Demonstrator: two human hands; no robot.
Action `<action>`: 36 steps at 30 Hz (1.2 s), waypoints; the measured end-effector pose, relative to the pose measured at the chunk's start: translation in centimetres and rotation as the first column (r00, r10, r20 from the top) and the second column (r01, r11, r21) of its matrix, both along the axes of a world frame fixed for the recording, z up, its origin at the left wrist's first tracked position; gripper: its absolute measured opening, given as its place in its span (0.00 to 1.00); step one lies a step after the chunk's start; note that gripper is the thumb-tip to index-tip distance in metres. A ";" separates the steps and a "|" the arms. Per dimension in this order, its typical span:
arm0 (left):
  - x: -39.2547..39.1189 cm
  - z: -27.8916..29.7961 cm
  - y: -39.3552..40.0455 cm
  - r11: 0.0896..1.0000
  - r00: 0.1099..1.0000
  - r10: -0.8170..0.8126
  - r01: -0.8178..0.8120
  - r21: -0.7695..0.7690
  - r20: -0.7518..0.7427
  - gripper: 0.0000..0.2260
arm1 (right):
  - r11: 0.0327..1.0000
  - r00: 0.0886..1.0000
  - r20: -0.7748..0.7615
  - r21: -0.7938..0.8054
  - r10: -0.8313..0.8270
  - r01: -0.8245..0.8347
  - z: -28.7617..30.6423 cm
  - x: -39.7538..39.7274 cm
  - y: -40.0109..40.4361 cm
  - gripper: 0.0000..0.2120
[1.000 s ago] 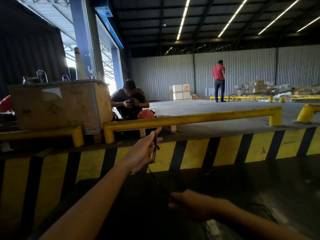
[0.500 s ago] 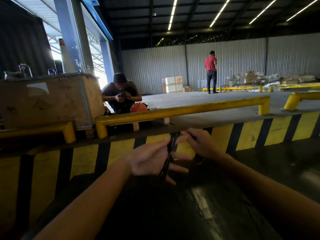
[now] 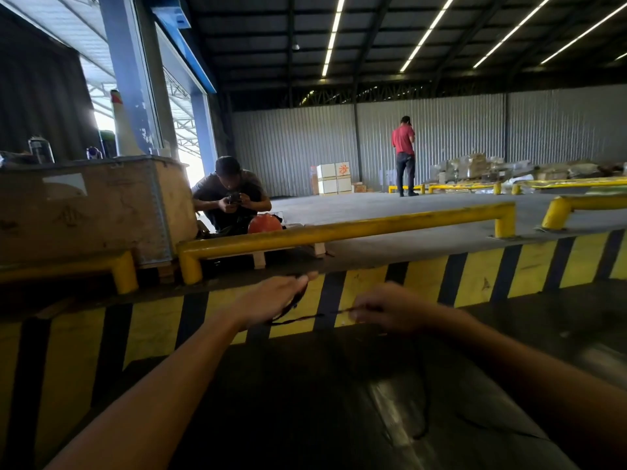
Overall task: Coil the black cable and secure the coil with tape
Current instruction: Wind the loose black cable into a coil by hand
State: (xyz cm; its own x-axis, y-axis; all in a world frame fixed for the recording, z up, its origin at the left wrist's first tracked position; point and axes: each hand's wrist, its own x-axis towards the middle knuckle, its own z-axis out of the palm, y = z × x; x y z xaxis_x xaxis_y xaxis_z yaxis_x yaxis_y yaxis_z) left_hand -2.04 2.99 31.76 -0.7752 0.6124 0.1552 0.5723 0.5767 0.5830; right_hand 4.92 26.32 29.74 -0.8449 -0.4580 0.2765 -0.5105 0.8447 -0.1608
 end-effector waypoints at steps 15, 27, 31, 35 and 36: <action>4.4 2.8 4.6 0.665 0.583 -0.668 0.192 0.721 0.461 0.19 | 0.969 0.997 0.012 -0.232 -0.077 0.078 -5.2 0.2 -3.8 0.08; 1.2 -0.1 1.5 0.992 0.985 0.126 -0.127 -0.004 -0.118 0.18 | 0.996 0.989 -0.116 -0.025 -0.088 0.086 3.7 1.3 0.6 0.11; 2.1 -0.4 2.1 0.974 0.999 0.051 -0.050 -0.222 -0.003 0.19 | 0.976 0.960 -0.199 -0.137 -0.195 0.169 5.4 0.0 3.2 0.08; 3.8 -0.3 1.7 0.958 0.720 -0.283 0.239 0.156 0.634 0.16 | 0.923 0.928 -0.249 -0.338 -0.276 0.184 3.8 -1.3 3.8 0.07; 4.1 0.0 1.8 0.909 0.606 -0.418 0.273 0.316 0.677 0.16 | 0.901 0.927 -0.250 -0.402 -0.278 0.162 3.0 -1.3 3.2 0.08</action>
State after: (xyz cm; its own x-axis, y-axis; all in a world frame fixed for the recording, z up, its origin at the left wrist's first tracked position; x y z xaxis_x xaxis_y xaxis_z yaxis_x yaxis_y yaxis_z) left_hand 2.09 4.79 31.74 -0.4189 0.8790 -0.2277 0.0689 0.2808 0.9573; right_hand 3.65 29.53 32.71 -0.7644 -0.0860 0.6390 -0.3910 0.8499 -0.3533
